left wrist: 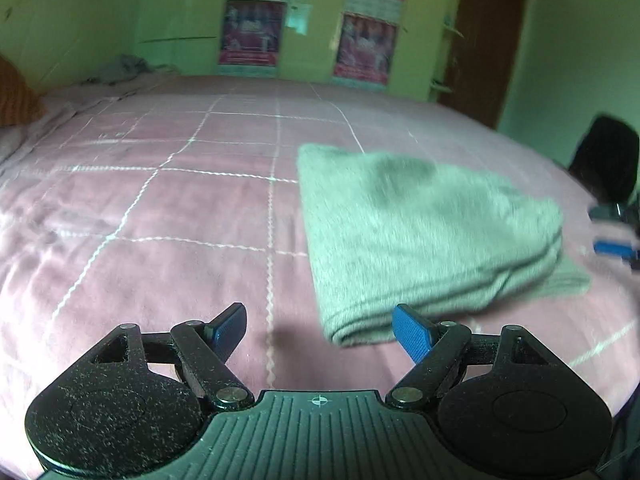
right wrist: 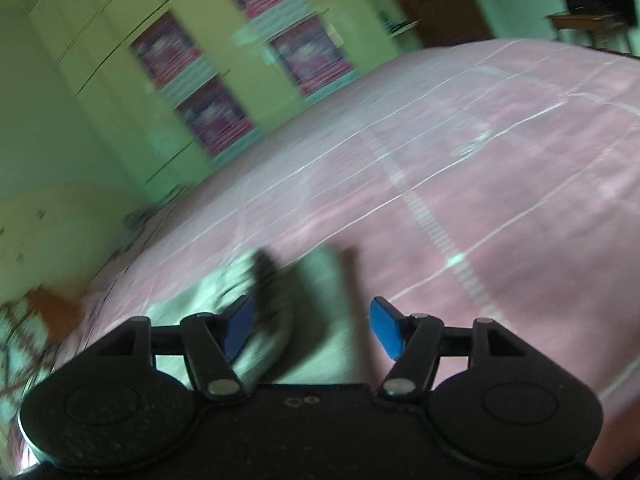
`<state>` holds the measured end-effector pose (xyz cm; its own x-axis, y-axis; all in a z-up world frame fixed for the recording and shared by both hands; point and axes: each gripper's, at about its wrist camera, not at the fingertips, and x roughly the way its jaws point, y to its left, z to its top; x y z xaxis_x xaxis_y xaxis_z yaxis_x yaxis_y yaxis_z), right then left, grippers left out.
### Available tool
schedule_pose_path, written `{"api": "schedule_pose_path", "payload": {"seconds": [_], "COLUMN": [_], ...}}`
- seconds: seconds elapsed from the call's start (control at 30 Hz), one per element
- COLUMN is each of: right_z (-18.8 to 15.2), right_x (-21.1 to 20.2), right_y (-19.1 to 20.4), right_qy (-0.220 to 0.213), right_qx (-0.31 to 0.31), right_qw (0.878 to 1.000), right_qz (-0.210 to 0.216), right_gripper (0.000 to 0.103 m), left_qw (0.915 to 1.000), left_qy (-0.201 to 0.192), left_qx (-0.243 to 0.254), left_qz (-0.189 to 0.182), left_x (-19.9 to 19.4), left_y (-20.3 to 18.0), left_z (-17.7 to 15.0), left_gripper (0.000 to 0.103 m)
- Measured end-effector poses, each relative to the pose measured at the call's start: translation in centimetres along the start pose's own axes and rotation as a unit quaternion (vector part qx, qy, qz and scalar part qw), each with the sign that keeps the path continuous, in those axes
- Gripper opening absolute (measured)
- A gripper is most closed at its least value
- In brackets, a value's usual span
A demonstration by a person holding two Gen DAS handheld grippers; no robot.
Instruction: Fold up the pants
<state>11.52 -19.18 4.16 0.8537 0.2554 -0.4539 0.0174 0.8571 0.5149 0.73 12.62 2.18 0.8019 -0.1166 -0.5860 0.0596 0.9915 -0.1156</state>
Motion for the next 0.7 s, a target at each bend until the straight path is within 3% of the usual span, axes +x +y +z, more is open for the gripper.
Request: {"api": "schedule_pose_path", "payload": {"seconds": [0.07, 0.13, 0.23, 0.43, 0.5, 0.57, 0.63, 0.7], "right_z": [-0.3, -0.8, -1.4, -2.6, -2.7, -2.5, -2.0, -1.2], "right_x": [0.7, 1.3, 2.0, 4.7, 5.9, 6.9, 6.6, 3.7], "right_y": [1.3, 2.1, 2.9, 3.9, 4.4, 5.7, 7.5, 9.3], "right_qy": [0.015, 0.033, 0.053, 0.082, 0.088, 0.094, 0.085, 0.029], "right_qx": [-0.005, -0.004, -0.002, 0.022, 0.024, 0.0, -0.039, -0.078], "right_qw": [1.0, 0.999, 0.999, 0.996, 0.996, 0.996, 0.996, 0.995], "right_qz": [0.009, 0.01, 0.006, 0.029, 0.021, 0.006, 0.009, 0.059], "right_gripper": [0.065, 0.065, 0.067, 0.072, 0.074, 0.044, 0.038, 0.037], "left_qw": [0.9997, 0.9997, 0.9991, 0.997, 0.9976, 0.9983, 0.9985, 0.9982], "left_qy": [0.023, 0.021, 0.027, 0.012, 0.011, 0.009, 0.008, 0.005], "left_qx": [0.009, 0.01, -0.017, -0.076, -0.066, -0.049, -0.042, -0.054], "left_qz": [-0.007, 0.007, 0.027, 0.008, 0.018, 0.031, 0.033, 0.026], "left_x": [0.7, 1.2, 3.3, 5.5, 5.8, 6.0, 5.8, 5.8], "left_y": [0.0, 0.1, 0.5, 1.0, 0.9, 0.4, 0.2, 0.4], "left_z": [-0.4, -0.6, -0.1, -0.2, -0.2, -0.3, -0.4, -0.2], "left_gripper": [0.08, 0.08, 0.081, 0.08, 0.08, 0.075, 0.075, 0.075]}}
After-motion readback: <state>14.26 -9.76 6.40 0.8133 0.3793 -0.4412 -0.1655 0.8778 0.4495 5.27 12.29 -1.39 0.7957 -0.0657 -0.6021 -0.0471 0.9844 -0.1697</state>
